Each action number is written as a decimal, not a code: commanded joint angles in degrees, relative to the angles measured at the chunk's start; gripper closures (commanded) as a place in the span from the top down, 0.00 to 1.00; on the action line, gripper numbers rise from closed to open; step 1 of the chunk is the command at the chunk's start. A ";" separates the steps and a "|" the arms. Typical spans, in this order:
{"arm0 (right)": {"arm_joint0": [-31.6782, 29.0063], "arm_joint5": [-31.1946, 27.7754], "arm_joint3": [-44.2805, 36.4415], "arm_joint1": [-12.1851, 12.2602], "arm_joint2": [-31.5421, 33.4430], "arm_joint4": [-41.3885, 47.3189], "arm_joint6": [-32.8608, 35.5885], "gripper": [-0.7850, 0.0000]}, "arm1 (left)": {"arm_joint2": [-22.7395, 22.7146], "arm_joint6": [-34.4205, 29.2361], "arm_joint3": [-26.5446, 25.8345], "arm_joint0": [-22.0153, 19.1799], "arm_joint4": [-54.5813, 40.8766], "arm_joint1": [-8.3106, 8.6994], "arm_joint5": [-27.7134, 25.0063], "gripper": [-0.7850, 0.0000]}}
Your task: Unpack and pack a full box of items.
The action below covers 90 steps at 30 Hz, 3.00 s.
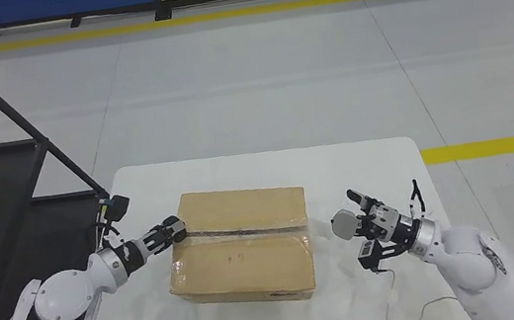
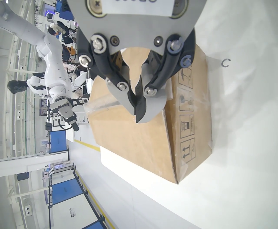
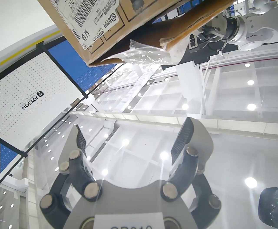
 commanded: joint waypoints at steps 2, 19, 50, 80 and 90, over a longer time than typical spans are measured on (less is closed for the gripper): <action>0.43 1.44 0.55 -0.15 0.38 -1.23 3.94 1.00 | 0.00 0.00 0.00 0.00 0.00 0.00 0.00 0.00; 3.46 -2.48 -13.32 0.43 -3.22 -56.80 16.24 1.00 | -1.04 2.12 -3.20 2.16 0.64 0.04 0.88 0.00; 15.21 -5.20 -14.39 1.22 -17.79 -105.47 46.49 1.00 | -1.48 3.69 -5.92 4.21 1.58 -0.04 1.96 0.00; 26.98 -16.30 -0.70 -2.25 -27.75 -120.84 57.46 0.00 | -1.17 4.98 -6.48 4.31 1.80 -0.41 2.18 0.00; 31.61 -3.00 -0.54 -3.63 -33.06 -126.90 58.59 0.00 | -0.85 3.96 -6.29 3.06 3.01 -0.49 2.29 0.00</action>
